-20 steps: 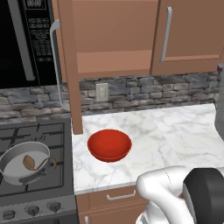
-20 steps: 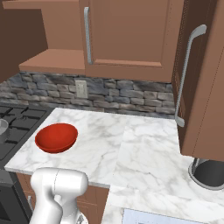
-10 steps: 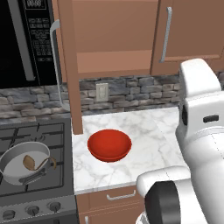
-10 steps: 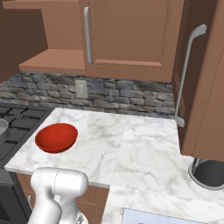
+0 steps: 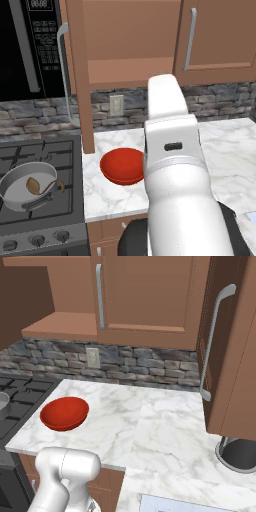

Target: Open the cabinet and move the ladle to the pot. Then close the cabinet.

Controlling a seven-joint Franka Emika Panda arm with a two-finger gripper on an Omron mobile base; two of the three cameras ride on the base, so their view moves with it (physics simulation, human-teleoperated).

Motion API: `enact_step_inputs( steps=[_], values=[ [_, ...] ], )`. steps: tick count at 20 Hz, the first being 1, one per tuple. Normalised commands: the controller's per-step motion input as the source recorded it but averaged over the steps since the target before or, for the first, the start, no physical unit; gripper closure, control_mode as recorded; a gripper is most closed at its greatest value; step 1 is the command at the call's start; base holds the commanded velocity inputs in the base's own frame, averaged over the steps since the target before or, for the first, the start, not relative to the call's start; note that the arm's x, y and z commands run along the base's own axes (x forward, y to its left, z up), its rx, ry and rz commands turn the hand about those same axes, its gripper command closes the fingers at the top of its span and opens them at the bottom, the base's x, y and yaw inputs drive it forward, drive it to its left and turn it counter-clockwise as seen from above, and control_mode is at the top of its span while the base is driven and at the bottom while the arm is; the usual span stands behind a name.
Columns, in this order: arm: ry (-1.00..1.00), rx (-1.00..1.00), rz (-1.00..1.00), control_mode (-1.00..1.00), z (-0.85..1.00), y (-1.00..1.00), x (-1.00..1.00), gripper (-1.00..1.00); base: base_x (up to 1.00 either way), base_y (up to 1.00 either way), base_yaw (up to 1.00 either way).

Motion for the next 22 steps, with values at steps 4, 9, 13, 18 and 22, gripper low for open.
enact_step_inputs(
  steps=[4, 9, 13, 18, 22],
  values=[
    [0.00, 0.12, 0.00, -1.00, -0.01, 0.37, 0.00, -1.00, 0.00, 0.00, 0.00],
    [-0.01, 0.14, 0.00, -1.00, -0.07, 0.25, 0.00, -1.00, 0.00, 0.00, 0.00],
    [0.00, 0.11, 0.00, -1.00, -0.12, 0.37, 0.00, -1.00, 0.00, 0.00, 0.00],
    [0.00, 0.14, -0.01, -1.00, -0.09, 0.41, 0.00, -1.00, 0.00, 0.00, 0.00],
    [0.03, 0.10, -0.03, -1.00, -0.01, 0.33, 0.03, -1.00, 0.00, 0.00, 0.00]
  ],
)
